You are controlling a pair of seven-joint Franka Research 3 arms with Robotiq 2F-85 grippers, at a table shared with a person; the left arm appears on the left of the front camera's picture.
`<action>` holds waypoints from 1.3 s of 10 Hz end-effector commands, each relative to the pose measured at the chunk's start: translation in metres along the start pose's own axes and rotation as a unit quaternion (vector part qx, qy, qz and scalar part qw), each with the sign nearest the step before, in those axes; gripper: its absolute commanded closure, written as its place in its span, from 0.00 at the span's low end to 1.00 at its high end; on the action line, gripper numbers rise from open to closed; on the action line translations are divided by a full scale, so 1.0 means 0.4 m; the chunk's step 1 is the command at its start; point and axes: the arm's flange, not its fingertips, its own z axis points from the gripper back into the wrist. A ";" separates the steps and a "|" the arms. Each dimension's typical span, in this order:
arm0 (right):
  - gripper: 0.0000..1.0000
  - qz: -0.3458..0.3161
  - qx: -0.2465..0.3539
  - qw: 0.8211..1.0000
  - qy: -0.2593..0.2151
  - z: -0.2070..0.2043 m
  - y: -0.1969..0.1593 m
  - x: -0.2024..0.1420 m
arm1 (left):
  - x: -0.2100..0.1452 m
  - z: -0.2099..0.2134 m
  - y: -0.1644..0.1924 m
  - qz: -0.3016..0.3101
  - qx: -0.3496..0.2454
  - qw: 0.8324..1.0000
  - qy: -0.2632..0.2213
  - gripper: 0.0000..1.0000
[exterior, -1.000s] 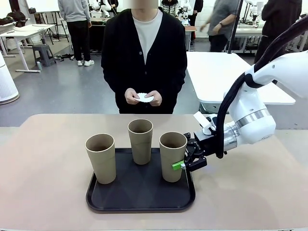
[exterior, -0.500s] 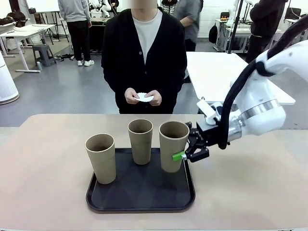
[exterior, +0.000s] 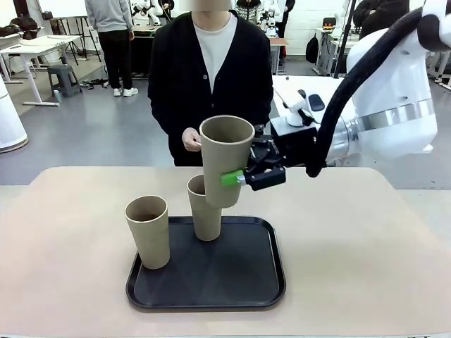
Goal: Place coasters on the table and set cups on them.
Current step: Pick up one Reusable plastic cup and place it on a coaster set by the human.
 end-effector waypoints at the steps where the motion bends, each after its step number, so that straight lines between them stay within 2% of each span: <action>1: 0.73 -0.038 -0.067 0.997 0.025 -0.009 -0.030 -0.030 | 0.002 0.003 0.000 -0.010 -0.006 1.000 -0.003 0.00; 2: 0.73 0.000 0.000 1.000 0.000 0.000 0.000 0.000 | 0.002 0.003 0.000 -0.010 -0.006 1.000 -0.003 0.00; 5: 0.73 0.000 0.000 1.000 0.000 0.000 0.000 0.000 | 0.002 0.003 0.000 -0.010 -0.006 1.000 -0.003 0.00; 6: 0.15 -0.008 -0.012 1.000 0.005 -0.005 -0.006 0.000 | 0.002 0.003 0.000 -0.010 -0.006 1.000 -0.003 0.00; 8: 0.15 -0.023 -0.062 0.998 -0.023 0.050 -0.088 0.086 | 0.002 0.003 0.000 -0.010 -0.006 1.000 -0.003 0.00; 9: 0.15 -0.034 -0.090 0.995 -0.017 0.059 -0.151 0.124 | 0.002 0.003 0.000 -0.010 -0.006 1.000 -0.003 0.00; 11: 0.15 -0.061 -0.085 0.994 -0.023 0.034 -0.266 0.178 | 0.002 0.003 0.000 -0.010 -0.006 1.000 -0.003 0.00; 12: 0.15 -0.068 -0.086 0.994 -0.017 0.019 -0.329 0.184 | 0.002 0.003 0.000 -0.010 -0.006 1.000 -0.003 0.00; 13: 0.15 -0.077 -0.057 0.995 0.002 0.007 -0.396 0.167 | 0.002 0.003 0.000 -0.010 -0.006 1.000 -0.003 0.00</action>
